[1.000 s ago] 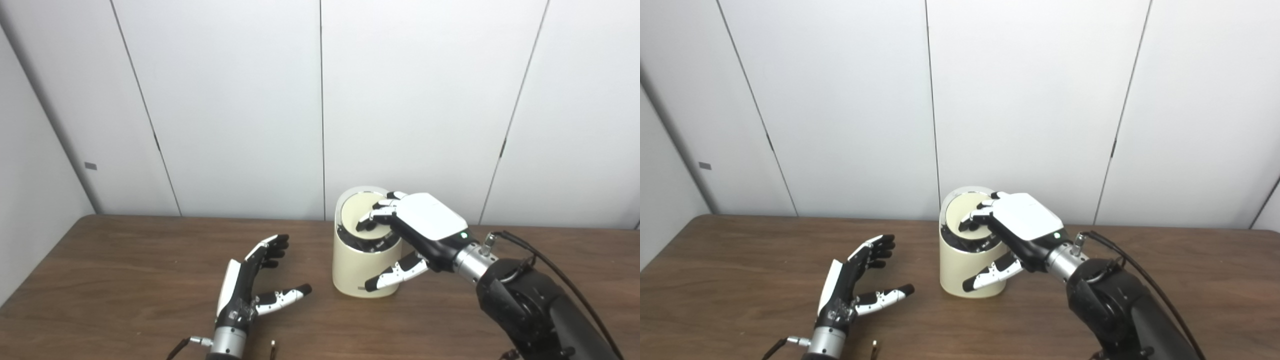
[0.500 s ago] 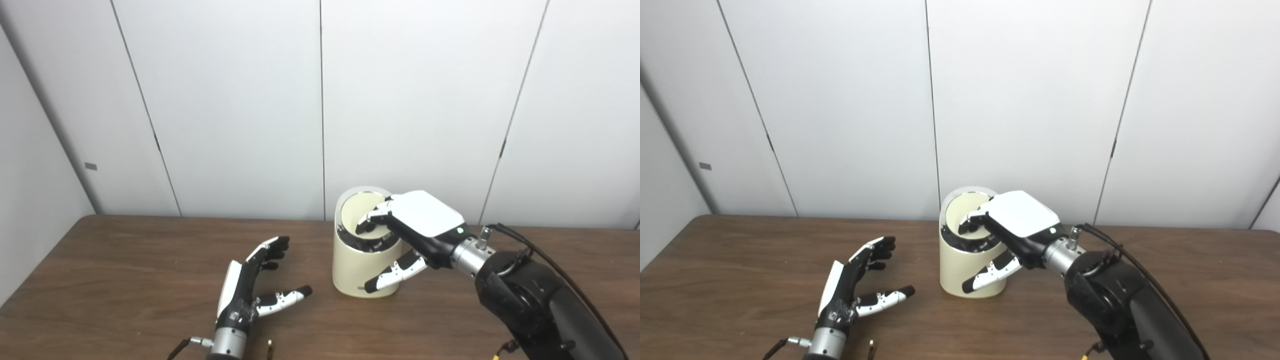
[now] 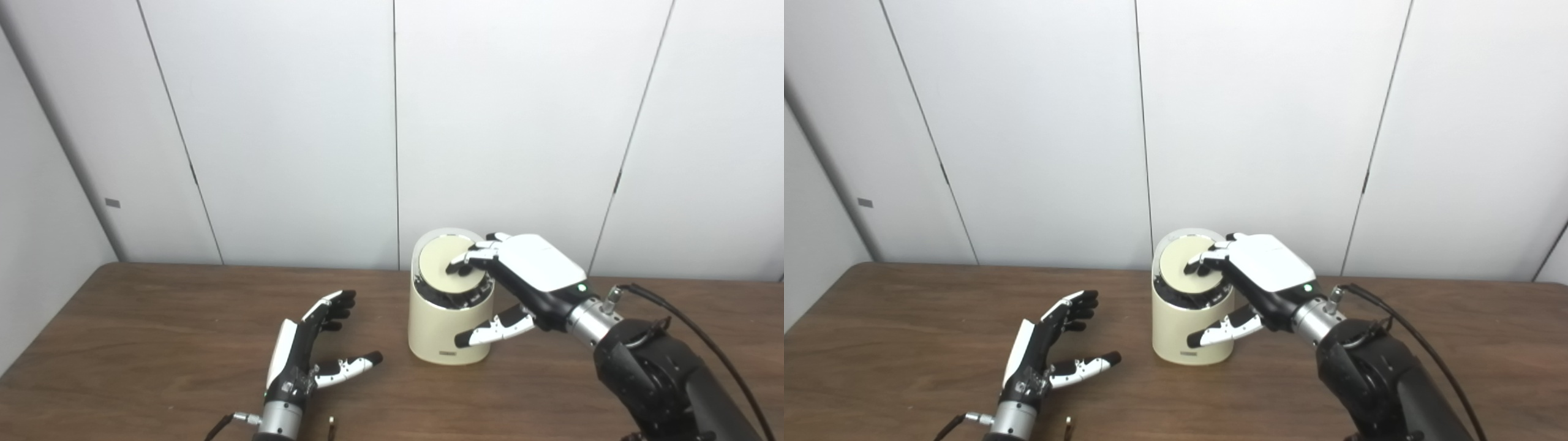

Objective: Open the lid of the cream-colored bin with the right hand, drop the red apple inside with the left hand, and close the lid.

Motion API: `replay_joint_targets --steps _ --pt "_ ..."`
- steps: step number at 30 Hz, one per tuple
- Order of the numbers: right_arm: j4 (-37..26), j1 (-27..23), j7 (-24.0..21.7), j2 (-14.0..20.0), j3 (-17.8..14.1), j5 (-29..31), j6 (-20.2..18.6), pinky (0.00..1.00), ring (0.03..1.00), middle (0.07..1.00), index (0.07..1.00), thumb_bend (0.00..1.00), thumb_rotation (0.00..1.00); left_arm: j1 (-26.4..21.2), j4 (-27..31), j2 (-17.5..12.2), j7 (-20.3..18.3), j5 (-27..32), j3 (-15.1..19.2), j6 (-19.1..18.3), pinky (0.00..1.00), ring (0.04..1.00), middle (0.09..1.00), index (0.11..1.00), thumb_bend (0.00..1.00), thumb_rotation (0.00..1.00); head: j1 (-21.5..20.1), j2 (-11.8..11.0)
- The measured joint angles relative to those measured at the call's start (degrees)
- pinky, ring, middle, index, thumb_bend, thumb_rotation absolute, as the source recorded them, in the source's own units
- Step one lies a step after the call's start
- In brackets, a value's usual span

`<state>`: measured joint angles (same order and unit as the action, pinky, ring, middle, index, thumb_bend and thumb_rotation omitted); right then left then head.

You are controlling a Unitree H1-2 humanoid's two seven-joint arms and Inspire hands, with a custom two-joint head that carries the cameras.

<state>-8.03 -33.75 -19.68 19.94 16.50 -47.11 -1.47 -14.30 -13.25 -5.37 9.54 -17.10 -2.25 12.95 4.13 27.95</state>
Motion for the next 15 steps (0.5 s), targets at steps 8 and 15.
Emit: replay_joint_targets --steps 8,15 --pt "3.8 0.0 7.4 -0.5 -2.9 1.6 2.2 0.65 0.802 0.864 0.934 0.67 0.5 0.0 0.0 0.0 -0.1 0.4 0.1 0.0 0.72 0.768 0.794 0.814 0.75 0.06 -0.4 0.0" --pt "4.1 3.2 10.6 -1.2 -6.9 5.6 2.0 0.67 0.831 0.897 0.931 0.65 0.49 0.0 0.0 0.0 -0.2 0.8 0.0 0.0 0.71 0.762 0.79 0.811 0.76 0.08 -0.9 -0.1"
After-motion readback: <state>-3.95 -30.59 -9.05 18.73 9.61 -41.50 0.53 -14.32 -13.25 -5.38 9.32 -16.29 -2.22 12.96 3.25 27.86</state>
